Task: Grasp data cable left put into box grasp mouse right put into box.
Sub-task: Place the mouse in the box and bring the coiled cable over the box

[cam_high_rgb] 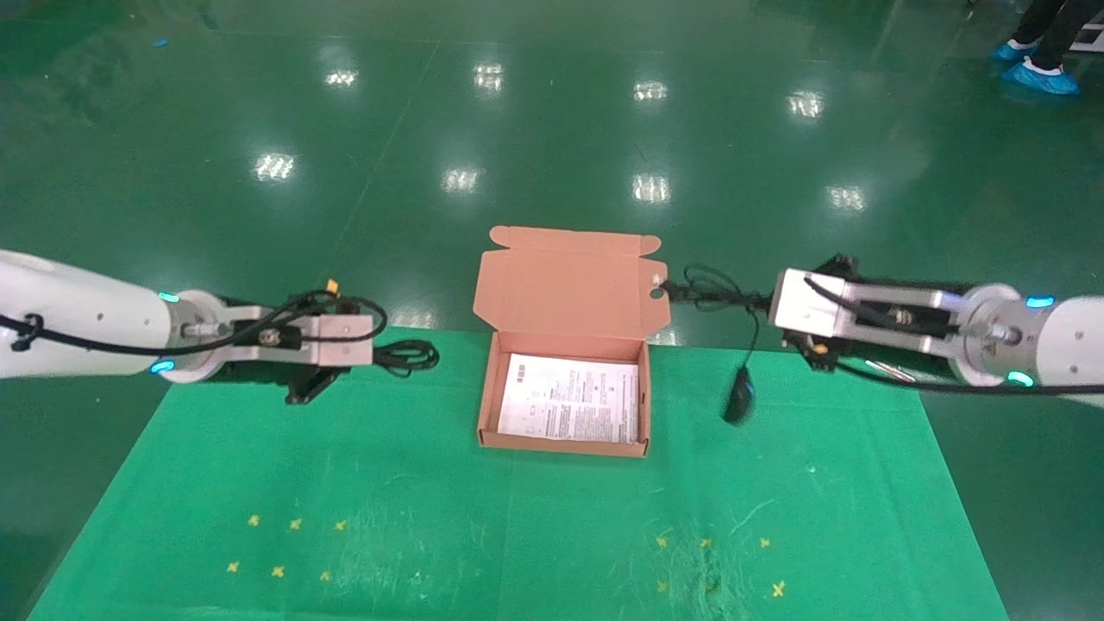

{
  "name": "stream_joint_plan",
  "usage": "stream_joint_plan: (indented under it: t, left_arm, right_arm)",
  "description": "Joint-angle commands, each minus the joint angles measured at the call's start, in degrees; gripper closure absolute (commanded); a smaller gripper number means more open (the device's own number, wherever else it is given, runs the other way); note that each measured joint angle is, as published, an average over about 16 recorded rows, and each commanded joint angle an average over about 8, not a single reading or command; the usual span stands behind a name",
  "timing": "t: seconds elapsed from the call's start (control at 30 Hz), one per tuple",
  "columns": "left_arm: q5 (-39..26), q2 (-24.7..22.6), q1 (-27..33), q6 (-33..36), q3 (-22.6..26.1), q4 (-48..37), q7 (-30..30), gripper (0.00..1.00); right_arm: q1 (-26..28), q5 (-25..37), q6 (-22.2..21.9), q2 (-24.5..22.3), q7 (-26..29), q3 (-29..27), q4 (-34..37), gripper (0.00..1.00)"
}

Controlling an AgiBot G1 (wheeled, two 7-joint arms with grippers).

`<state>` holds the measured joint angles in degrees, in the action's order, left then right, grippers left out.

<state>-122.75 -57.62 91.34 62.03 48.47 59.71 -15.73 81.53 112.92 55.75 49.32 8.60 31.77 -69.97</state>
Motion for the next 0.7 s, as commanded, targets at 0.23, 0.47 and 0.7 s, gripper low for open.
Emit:
stream_joint_plan:
  t: [0.23, 0.47, 0.7]
  left_arm:
    - [-3.8, -2.6, 2.4, -3.7, -0.3, 0.7, -1.8, 1.00]
    - [-7.1, -6.9, 5.8, -8.5, -0.8, -5.3, -2.9, 1.00]
    - [-8.8, -9.0, 8.0, -11.5, -1.4, -9.3, -3.9, 1.00]
  right_arm:
    - [6.2, -1.0, -2.8, 5.1, -2.1, -0.9, 1.2, 1.00]
    - [13.4, -3.3, -5.8, 13.5, -10.7, -0.3, 10.2, 1.00]
    - [16.9, -7.2, -6.8, 18.6, -18.4, -0.4, 18.4, 1.00]
